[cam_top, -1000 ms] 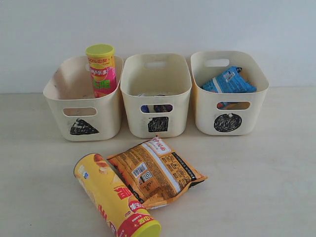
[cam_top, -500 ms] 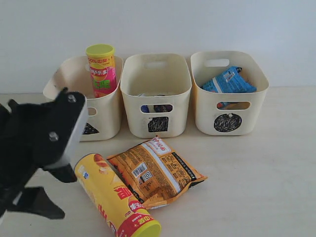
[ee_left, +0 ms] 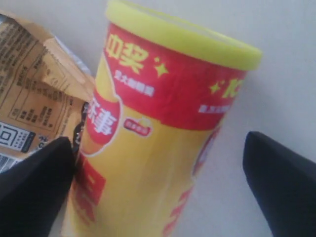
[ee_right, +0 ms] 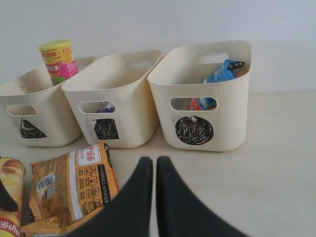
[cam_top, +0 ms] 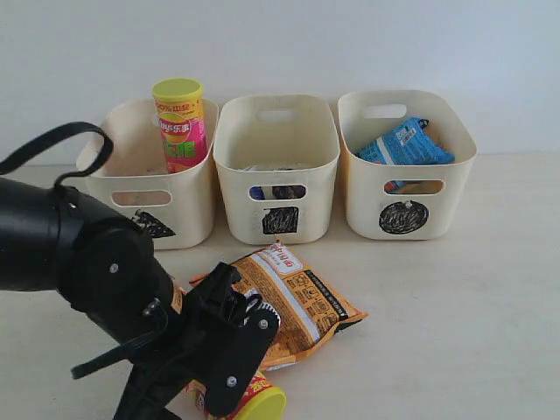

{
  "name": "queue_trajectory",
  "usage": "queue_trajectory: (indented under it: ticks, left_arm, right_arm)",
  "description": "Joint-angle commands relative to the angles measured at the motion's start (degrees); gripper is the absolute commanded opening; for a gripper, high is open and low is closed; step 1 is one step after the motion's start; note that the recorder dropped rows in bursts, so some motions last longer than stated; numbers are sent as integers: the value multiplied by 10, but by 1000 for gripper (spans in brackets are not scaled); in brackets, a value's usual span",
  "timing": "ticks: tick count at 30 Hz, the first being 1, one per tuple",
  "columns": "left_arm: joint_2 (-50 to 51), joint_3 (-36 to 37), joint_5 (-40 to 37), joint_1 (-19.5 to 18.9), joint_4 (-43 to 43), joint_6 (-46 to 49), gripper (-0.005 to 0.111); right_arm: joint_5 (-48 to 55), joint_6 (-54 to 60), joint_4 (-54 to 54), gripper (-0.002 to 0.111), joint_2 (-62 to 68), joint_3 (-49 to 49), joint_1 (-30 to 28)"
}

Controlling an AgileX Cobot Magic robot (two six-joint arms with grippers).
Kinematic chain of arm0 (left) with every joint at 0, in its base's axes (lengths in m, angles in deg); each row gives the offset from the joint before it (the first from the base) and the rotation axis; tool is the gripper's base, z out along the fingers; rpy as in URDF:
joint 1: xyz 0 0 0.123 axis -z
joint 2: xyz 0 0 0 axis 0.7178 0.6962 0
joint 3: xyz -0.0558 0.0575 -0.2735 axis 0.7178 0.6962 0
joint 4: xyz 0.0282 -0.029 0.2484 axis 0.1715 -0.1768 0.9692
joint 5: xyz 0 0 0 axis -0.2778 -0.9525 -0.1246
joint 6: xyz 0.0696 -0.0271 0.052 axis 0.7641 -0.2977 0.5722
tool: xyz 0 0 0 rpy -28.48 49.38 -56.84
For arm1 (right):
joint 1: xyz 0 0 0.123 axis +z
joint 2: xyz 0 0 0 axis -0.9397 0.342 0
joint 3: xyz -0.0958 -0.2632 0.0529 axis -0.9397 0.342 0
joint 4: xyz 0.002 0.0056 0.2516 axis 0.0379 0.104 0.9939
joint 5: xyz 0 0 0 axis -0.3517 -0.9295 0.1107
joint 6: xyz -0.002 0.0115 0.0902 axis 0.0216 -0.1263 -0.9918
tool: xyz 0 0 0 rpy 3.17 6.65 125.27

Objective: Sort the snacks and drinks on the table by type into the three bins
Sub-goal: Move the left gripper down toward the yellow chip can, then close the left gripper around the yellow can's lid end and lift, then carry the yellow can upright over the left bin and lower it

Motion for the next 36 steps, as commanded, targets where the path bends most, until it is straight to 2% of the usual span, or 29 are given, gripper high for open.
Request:
queue_trajectory:
  ticks: [1, 4, 9, 10, 11, 12, 20, 23, 29, 33, 36]
  left_arm:
    - [29, 2, 39, 4, 4, 3, 84]
    - [32, 2, 41, 4, 4, 3, 77]
    - [6, 2, 19, 13, 4, -27, 28]
    - [-3, 2, 7, 16, 4, -28, 15]
    - [-13, 2, 1, 21, 4, -28, 7]
    - [-22, 2, -8, 25, 4, -28, 4]
    - [-150, 2, -71, 33, 0, -110, 4]
    - [-210, 1, -65, 33, 0, -167, 4]
    - [-326, -4, 66, 8, 0, -319, 4]
    - [-379, -4, 166, -46, 0, -413, 4]
    - [-396, -3, 255, -100, 0, -521, 4]
  right_arm:
    - [1, -3, -1, 0, -1, 3, -2]
    - [2, -3, -1, 0, -1, 3, -2]
    - [2, -3, -1, 0, -1, 3, -2]
    - [2, -3, -1, 0, -1, 3, -2]
    - [2, -3, -1, 0, -1, 3, -2]
    - [2, -3, -1, 0, -1, 3, -2]
    - [2, -4, -1, 0, -1, 3, -2]
    - [2, -4, -1, 0, -1, 3, -2]
    - [2, -3, -1, 0, -1, 3, -2]
    - [2, -4, -1, 0, -1, 3, -2]
    - [2, -4, -1, 0, -1, 3, -2]
